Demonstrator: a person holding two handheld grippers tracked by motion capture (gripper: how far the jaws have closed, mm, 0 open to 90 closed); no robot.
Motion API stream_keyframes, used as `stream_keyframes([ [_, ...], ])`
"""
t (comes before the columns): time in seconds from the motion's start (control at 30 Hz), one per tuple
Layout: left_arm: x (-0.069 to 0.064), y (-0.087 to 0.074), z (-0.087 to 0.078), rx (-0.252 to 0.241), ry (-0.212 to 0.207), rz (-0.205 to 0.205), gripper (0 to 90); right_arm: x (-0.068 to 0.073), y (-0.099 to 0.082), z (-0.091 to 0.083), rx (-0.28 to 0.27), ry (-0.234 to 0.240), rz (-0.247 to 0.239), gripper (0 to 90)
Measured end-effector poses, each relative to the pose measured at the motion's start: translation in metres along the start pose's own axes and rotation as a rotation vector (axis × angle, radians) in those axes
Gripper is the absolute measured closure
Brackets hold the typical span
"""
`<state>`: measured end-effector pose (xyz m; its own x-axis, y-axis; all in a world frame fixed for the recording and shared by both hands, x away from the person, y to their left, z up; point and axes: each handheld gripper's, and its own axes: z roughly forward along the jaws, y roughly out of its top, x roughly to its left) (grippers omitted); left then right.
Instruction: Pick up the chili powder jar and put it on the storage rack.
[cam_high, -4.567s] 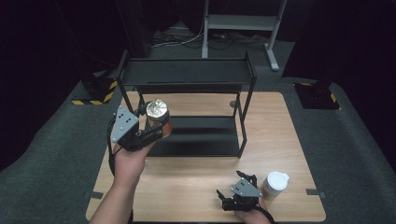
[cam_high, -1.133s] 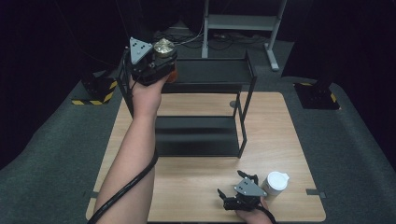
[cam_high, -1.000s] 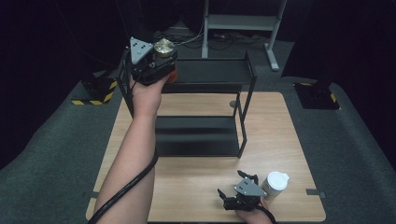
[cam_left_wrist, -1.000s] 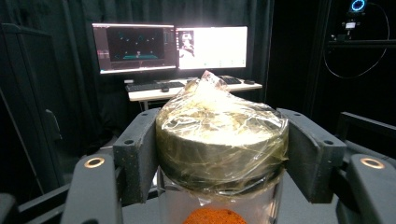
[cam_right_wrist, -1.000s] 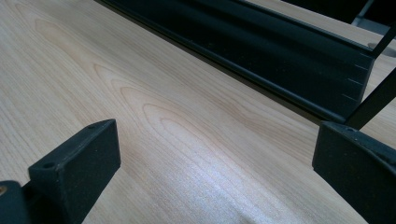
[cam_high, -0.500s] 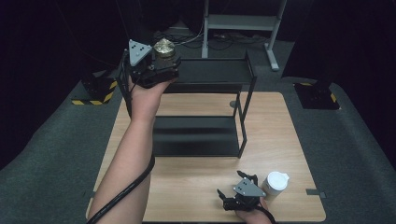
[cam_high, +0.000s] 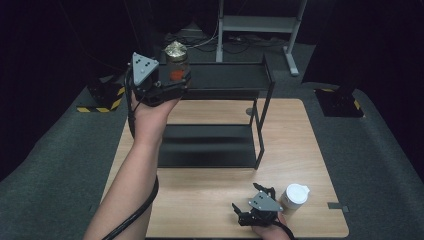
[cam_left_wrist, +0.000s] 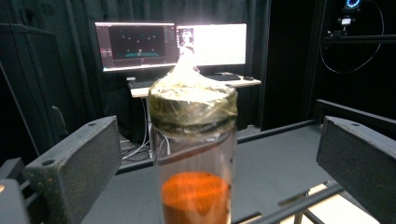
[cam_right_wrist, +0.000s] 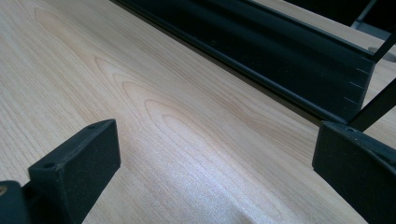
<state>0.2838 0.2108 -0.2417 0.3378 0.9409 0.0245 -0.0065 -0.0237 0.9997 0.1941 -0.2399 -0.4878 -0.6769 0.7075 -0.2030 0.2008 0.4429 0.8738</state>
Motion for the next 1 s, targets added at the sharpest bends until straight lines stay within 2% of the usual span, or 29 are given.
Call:
stream_keyframes([
  [0.33,-0.009,-0.017,-0.031,0.009,0.0,0.022,0.4,0.001,0.0,0.0,0.001,-0.001,-0.01,0.0],
  [0.73,-0.013,-0.041,-0.072,0.008,-0.013,0.039,0.4,0.002,0.001,0.0,0.005,-0.001,-0.017,0.0],
  [1.0,-0.02,-0.059,-0.09,0.027,-0.027,0.055,0.4,0.001,0.001,0.0,0.004,0.002,-0.01,0.0],
])
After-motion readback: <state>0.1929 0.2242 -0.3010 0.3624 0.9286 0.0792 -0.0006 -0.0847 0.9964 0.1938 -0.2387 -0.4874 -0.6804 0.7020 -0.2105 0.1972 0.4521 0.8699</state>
